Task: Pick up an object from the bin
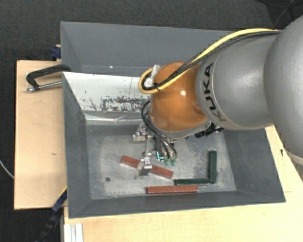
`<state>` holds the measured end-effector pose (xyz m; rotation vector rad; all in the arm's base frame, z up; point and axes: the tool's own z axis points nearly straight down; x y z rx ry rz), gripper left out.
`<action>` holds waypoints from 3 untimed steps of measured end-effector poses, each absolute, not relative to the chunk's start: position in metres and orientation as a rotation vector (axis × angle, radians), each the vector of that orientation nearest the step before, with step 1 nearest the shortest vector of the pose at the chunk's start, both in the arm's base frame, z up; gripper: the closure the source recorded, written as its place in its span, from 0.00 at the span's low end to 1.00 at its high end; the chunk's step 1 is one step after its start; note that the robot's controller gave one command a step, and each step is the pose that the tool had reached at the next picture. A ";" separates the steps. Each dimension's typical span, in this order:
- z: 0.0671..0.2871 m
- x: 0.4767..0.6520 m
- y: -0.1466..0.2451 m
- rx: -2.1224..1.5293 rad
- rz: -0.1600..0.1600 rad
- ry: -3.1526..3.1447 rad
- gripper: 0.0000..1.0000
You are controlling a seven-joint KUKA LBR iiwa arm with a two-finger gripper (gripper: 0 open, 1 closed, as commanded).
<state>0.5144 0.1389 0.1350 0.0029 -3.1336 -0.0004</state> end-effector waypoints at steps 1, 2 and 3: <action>0.139 0.516 0.138 0.001 -0.002 -3.140 0.00; 0.077 0.529 0.138 0.092 -0.006 -3.138 1.00; 0.077 0.529 0.138 0.092 -0.006 -3.138 1.00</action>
Offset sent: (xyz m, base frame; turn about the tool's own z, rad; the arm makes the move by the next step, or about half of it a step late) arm 0.0131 -0.0039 -0.0650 -0.0556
